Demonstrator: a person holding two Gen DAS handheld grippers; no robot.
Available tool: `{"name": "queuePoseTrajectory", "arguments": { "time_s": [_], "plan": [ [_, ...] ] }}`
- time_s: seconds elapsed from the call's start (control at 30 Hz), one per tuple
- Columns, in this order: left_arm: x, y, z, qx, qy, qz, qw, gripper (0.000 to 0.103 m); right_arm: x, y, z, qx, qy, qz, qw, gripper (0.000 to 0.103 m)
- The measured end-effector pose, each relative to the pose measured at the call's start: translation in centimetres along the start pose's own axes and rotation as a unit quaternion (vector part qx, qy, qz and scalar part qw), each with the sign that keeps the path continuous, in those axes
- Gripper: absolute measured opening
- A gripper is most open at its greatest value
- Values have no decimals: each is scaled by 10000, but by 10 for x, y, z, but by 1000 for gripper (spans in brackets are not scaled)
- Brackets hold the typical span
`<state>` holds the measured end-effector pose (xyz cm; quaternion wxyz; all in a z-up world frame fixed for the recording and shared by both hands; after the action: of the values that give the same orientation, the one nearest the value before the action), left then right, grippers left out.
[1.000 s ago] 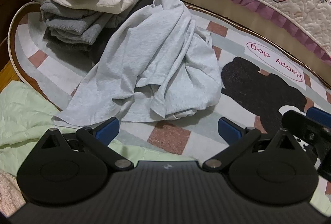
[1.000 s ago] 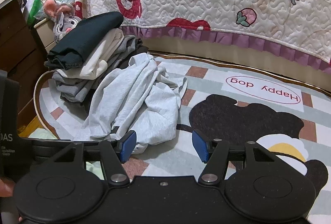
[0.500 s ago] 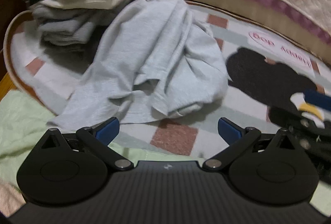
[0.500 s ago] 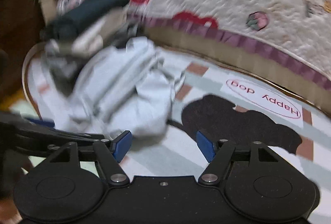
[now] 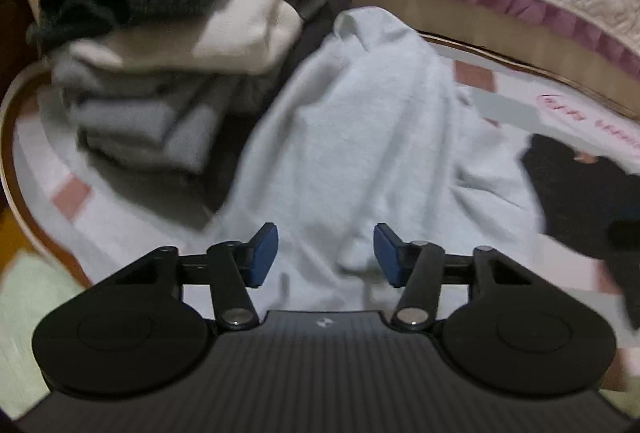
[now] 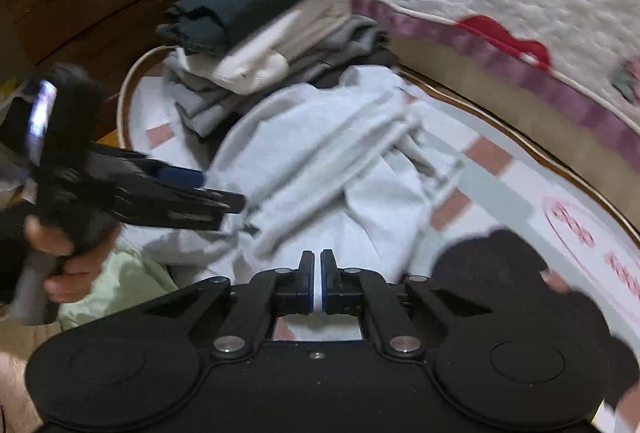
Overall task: Fold clothes
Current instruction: 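Close the right gripper on the T-shirt while the left gripper grasps it too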
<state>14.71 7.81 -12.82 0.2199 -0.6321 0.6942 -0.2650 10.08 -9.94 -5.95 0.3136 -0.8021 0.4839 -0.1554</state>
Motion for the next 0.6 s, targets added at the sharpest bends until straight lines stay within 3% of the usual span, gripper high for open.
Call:
{"name": "queuePoseTrajectory", "arguments": {
  "time_s": [0.1, 0.2, 0.37, 0.53, 0.6],
  "plan": [
    [-19, 9, 23, -118, 155, -261, 9995, 52, 4, -17, 20, -81, 24, 223, 9997, 14],
    [-35, 23, 45, -411, 496, -642, 9959, 52, 15, -24, 46, -143, -12, 746, 9971, 43],
    [-39, 21, 63, -531, 920, -776, 9913, 56, 43, -28, 96, -296, -174, 1742, 9841, 46],
    [-39, 20, 68, -552, 1302, -834, 9864, 67, 56, -36, 128, -344, -770, 2665, 9601, 63],
    [-40, 20, 70, -558, 1370, -849, 9853, 68, 54, -38, 140, -394, -805, 2743, 9575, 67]
  ]
}}
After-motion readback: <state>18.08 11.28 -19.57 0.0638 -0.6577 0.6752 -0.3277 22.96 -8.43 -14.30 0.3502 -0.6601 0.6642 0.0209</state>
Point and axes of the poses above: each gripper's, at about its wrist camera, not at the fingertips, and z roughly the way its jaws point, x to its right, y to its underside, the point moved 6 cm from there along z, roughly the way its jaws point, and after that the axes turned 7 degrees about y, right-handed, at the moved point
